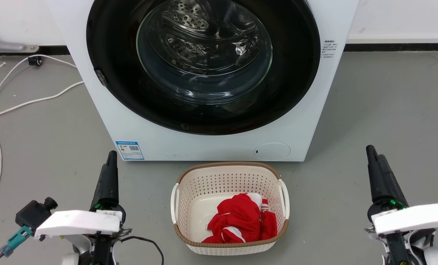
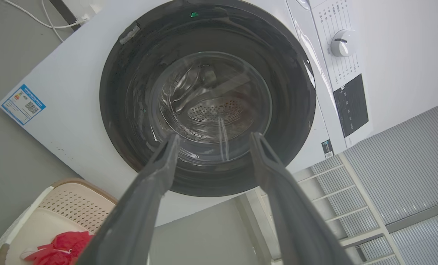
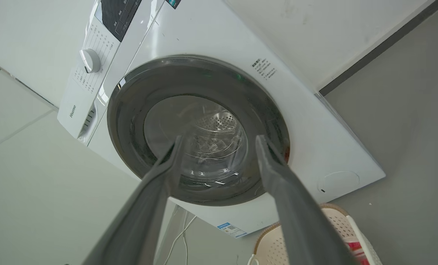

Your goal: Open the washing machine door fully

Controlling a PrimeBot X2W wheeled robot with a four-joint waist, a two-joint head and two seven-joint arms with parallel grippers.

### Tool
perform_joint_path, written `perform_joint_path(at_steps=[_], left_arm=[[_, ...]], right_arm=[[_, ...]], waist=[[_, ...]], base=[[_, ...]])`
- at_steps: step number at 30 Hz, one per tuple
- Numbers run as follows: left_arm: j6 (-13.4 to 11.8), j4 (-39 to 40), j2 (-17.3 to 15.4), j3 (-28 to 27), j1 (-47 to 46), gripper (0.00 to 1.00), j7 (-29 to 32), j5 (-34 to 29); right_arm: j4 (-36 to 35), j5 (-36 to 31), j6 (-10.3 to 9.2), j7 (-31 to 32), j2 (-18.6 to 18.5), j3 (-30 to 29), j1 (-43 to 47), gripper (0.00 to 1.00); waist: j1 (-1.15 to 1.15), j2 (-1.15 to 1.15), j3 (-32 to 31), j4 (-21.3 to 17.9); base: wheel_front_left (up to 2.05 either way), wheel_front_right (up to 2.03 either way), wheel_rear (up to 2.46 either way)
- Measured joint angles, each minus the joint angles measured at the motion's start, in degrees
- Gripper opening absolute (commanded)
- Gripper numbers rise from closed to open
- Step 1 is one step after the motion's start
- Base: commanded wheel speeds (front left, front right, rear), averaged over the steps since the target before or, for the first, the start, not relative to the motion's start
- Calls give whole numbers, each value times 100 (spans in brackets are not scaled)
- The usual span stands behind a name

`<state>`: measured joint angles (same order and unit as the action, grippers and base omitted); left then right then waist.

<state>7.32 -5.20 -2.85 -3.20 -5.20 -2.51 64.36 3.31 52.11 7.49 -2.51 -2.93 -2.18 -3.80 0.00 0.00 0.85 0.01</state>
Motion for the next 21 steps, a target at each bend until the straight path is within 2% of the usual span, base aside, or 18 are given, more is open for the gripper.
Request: perform_joint_path(at_steps=[4,9,21], left_arm=[[0,64,0,54,21,100,-57,-365],[0,180,-51,127,50,100,-175,-1149],[0,280,-36,121,143,100,-381,-2370]], right_arm=[[-35,-388,0,-54,1,46,65,100],[-82,-1011,0,-168,1,82,116,100],[-67,-2085,0,-375,1,97,175,100]], waist=[[0,0,-5,-7],[0,0,-16,-22],[0,0,-39,-58]], base=[[0,0,0],[0,0,0],[0,0,0]])
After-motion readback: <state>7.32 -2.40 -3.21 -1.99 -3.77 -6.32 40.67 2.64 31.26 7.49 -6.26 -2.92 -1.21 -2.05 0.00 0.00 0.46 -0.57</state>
